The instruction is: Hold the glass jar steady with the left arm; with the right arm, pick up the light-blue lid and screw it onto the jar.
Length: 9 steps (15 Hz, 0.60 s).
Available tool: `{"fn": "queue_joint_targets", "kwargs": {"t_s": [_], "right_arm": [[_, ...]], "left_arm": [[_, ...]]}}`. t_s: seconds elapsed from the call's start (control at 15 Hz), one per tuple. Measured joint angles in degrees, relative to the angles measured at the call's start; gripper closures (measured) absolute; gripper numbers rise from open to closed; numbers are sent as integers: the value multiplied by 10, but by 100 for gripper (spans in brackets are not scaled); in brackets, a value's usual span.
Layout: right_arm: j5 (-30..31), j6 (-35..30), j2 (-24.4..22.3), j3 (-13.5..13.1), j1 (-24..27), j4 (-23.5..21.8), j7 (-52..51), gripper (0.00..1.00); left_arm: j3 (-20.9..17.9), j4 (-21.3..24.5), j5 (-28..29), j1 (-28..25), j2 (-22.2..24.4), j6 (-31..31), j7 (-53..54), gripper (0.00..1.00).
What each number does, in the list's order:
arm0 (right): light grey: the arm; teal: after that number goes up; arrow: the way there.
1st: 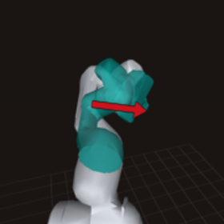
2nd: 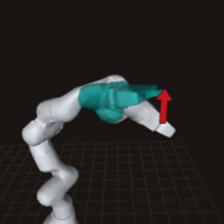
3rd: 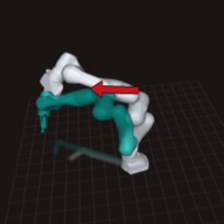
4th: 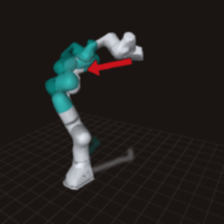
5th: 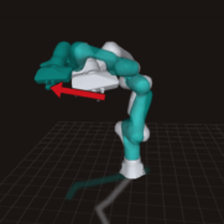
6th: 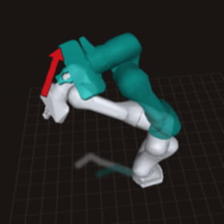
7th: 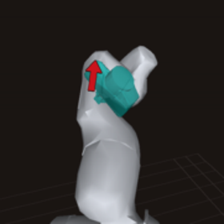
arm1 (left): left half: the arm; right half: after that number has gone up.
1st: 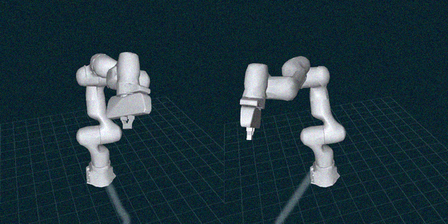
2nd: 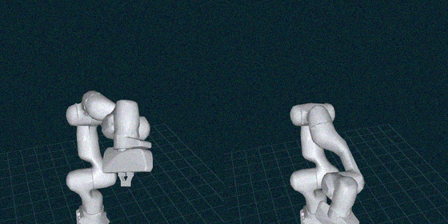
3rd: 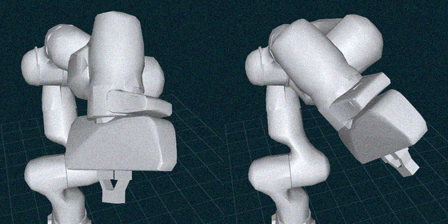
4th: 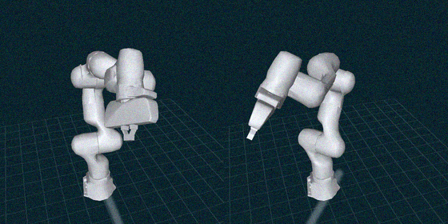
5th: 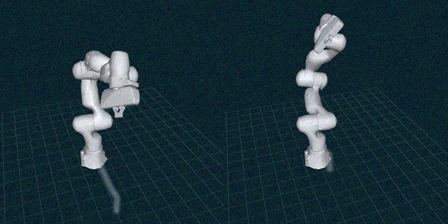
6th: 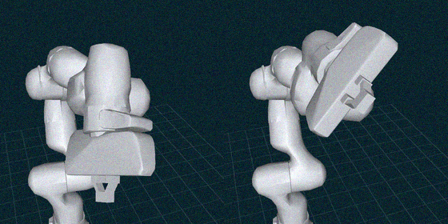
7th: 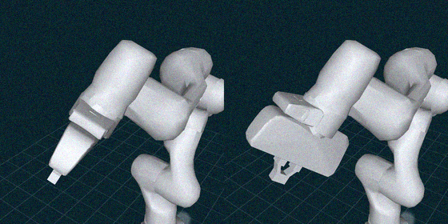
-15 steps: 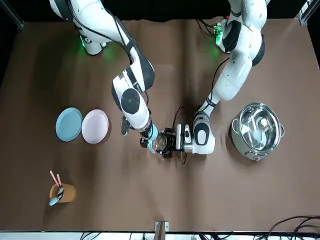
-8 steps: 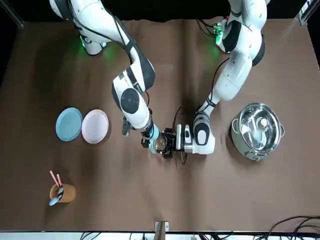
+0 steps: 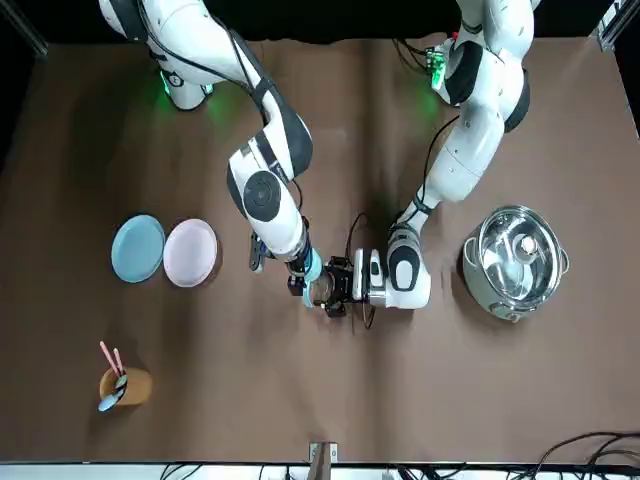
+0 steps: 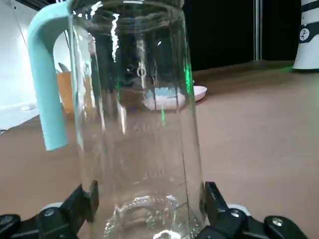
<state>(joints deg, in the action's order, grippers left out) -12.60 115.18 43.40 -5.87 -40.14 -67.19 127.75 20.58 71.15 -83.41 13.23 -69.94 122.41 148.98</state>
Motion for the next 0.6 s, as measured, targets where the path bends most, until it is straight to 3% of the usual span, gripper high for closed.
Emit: {"fn": "queue_joint_targets", "kwargs": {"t_s": [0.6], "right_arm": [[0, 4, 0, 1, 0, 6, 0, 0]], "left_arm": [[-1, 0, 0, 0, 0, 1, -5, 5]]}}
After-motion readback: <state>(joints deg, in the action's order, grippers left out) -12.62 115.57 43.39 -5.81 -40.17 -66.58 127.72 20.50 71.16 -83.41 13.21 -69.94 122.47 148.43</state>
